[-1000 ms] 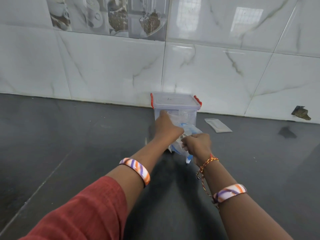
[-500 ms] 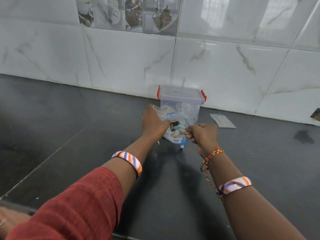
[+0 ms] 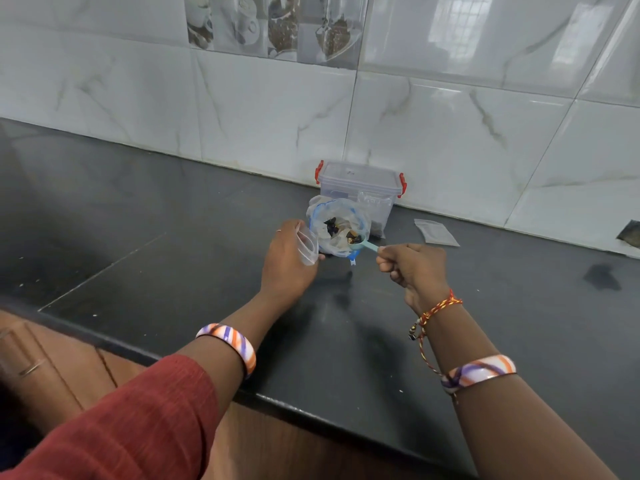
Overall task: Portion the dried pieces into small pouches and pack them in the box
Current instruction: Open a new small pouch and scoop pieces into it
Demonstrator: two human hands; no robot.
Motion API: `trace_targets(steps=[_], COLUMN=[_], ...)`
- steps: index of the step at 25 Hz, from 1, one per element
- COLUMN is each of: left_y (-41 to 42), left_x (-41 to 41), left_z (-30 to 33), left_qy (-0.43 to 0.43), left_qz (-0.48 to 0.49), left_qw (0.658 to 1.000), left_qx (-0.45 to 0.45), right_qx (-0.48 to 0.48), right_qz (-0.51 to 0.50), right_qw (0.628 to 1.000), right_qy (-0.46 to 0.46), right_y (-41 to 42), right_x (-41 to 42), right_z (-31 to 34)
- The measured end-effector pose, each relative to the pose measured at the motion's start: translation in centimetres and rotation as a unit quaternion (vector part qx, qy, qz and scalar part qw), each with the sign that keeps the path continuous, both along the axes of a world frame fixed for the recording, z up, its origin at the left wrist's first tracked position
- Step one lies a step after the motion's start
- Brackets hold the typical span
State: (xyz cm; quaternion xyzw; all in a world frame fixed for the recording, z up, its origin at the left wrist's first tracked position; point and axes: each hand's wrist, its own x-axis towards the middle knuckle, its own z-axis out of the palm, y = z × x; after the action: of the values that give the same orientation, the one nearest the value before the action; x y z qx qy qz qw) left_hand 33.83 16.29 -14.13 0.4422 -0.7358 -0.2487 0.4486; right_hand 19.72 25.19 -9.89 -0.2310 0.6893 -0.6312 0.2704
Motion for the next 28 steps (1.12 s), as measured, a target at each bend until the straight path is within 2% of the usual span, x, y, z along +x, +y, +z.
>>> trace_targets(steps=[3, 5, 7, 8, 9, 11, 13, 14, 15, 17, 18, 20, 22, 24, 25, 26, 28], left_y=[0.7, 0.9, 0.9, 1.0, 1.2, 1.5, 1.8, 1.8, 1.7, 1.4, 1.2, 0.4, -0.7, -2.1, -2.8, -3.6, -5.0], left_x=[0.1, -0.2, -0.8, -1.2, -1.6, -2.0, -2.2, -2.2, -2.3, -2.3, -2.3, -2.4, -2.5, -2.8, -3.0, -3.2, -3.6], left_z=[0.3, 0.7, 1.0, 1.2, 1.3, 1.9, 2.6, 2.8, 2.9, 3.0, 3.0, 2.9, 2.8, 2.7, 2.7, 2.6, 2.4], left_qy=[-0.044, -0.063, -0.063, -0.055, -0.041, 0.009, 0.058, 0.072, 0.076, 0.077, 0.077, 0.073, 0.062, 0.050, 0.050, 0.046, 0.025], left_qz=[-0.051, -0.066, -0.074, -0.082, -0.088, -0.095, -0.101, -0.102, -0.101, -0.094, -0.089, -0.077, -0.054, -0.010, 0.015, 0.039, 0.076], left_qw=[0.998, 0.996, 0.995, 0.995, 0.995, 0.995, 0.992, 0.991, 0.990, 0.991, 0.991, 0.993, 0.995, 0.998, 0.997, 0.997, 0.994], left_qx=[-0.005, -0.007, -0.012, -0.016, -0.013, 0.006, 0.042, 0.055, 0.063, 0.062, 0.061, 0.060, 0.055, 0.048, 0.049, 0.054, 0.079], right_qx=[-0.029, -0.043, -0.034, -0.022, -0.003, 0.050, 0.060, 0.059, 0.056, 0.016, -0.005, -0.027, -0.038, -0.054, -0.057, -0.050, -0.015], right_qz=[0.034, 0.074, 0.100, 0.097, 0.090, 0.081, 0.054, 0.037, 0.021, -0.008, -0.012, 0.009, 0.024, 0.001, -0.023, -0.041, -0.042], right_qw=[0.999, 0.994, 0.983, 0.967, 0.936, 0.829, 0.720, 0.683, 0.664, 0.654, 0.654, 0.697, 0.785, 0.893, 0.930, 0.952, 0.963], right_qy=[0.017, 0.062, 0.153, 0.236, 0.340, 0.550, 0.689, 0.727, 0.745, 0.756, 0.756, 0.716, 0.617, 0.447, 0.363, 0.299, 0.265], right_y=[1.6, 2.4, 2.8, 2.9, 3.0, 3.0, 3.3, 3.5, 3.6, 3.2, 2.7, 1.9, 1.2, 0.1, -0.4, -1.1, -2.4], right_x=[0.4, 1.0, 2.0, 2.4, 2.8, 3.5, 4.1, 4.2, 4.5, 4.6, 4.4, 3.8, 3.2, 2.1, 1.3, 0.6, 0.1], right_z=[1.7, 2.7, 3.5, 3.7, 3.9, 3.8, 3.7, 3.7, 3.8, 3.6, 3.3, 2.7, 2.6, 2.5, 2.5, 2.2, 1.8])
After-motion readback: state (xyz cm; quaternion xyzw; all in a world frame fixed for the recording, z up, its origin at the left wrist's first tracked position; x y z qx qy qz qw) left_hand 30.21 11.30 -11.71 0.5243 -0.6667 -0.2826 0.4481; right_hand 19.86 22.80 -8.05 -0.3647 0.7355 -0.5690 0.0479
